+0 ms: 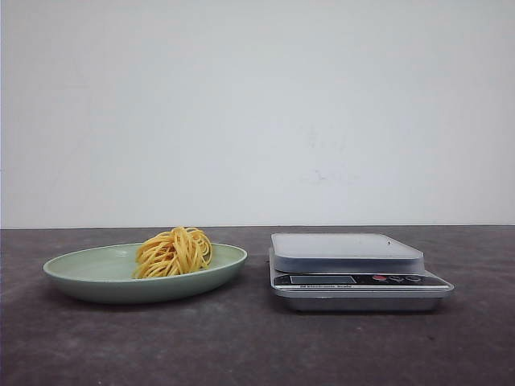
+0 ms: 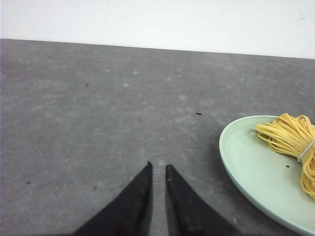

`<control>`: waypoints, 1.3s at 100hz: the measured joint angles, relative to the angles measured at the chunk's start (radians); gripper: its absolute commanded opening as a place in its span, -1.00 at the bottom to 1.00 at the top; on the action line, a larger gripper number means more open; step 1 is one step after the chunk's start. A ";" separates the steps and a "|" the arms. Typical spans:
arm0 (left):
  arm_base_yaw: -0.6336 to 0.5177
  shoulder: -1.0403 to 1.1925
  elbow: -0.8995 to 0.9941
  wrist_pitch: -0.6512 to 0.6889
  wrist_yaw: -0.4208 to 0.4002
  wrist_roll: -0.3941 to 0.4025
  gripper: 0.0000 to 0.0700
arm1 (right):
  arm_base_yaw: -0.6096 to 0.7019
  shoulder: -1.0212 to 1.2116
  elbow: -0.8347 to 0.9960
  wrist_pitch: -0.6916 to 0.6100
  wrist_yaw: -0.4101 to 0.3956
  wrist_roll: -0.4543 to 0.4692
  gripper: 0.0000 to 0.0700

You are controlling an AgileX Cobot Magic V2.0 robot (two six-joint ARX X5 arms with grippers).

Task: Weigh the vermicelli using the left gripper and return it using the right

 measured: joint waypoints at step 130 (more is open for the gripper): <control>0.000 0.486 0.748 -0.187 0.185 -0.247 0.58 | 0.000 0.385 0.767 -0.279 -0.208 0.290 0.74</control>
